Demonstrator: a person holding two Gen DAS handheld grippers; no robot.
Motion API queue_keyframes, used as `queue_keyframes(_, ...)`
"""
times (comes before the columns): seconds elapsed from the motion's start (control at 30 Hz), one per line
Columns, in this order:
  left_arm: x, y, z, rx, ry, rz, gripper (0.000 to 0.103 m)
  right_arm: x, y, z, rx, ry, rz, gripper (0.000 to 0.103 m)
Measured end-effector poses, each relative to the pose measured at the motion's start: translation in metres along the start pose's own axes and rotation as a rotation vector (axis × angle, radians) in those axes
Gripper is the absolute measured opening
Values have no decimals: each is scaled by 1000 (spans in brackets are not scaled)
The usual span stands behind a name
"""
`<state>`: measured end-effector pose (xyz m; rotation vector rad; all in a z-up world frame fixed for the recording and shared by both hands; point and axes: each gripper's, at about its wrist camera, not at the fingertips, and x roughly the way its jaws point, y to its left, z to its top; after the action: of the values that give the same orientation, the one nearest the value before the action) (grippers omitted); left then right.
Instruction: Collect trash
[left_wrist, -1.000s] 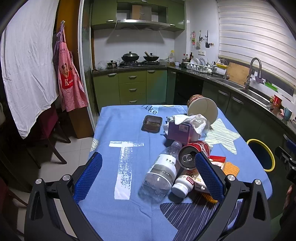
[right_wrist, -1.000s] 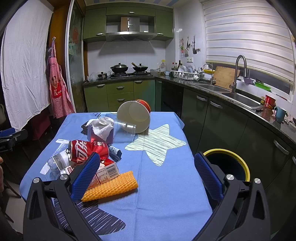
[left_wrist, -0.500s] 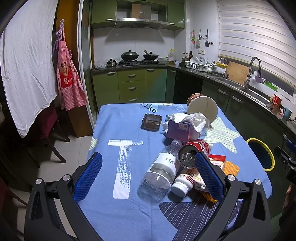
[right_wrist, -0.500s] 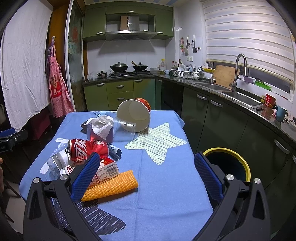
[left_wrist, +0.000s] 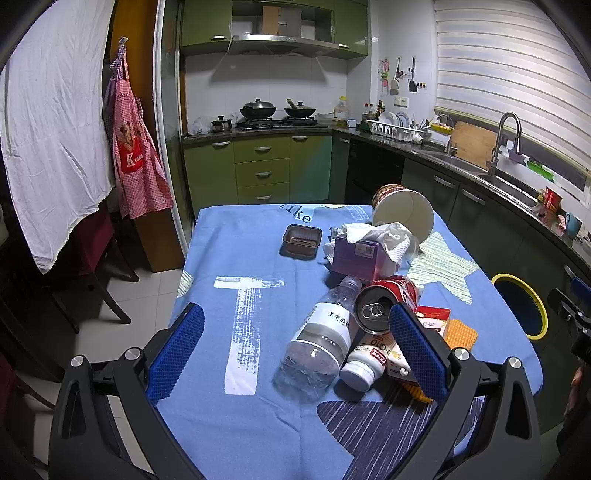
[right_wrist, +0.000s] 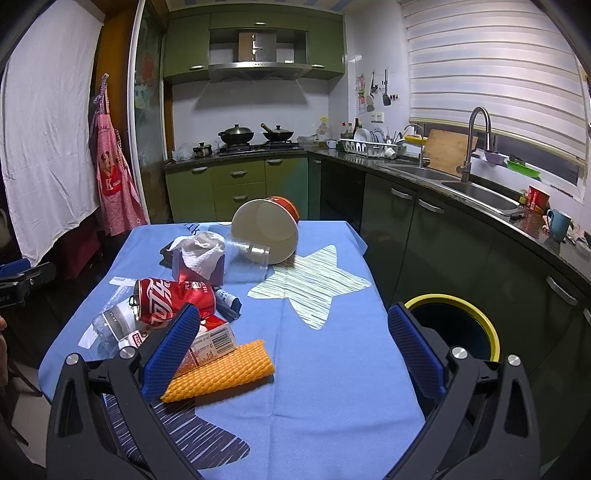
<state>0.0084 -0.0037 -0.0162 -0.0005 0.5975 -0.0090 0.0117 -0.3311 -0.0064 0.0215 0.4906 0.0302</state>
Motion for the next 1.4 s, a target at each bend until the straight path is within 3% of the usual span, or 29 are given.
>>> queue_keyframes(1.4, 4, -1, -2, 4, 12, 0, 99, 0, -1, 1, 2, 5, 0, 97)
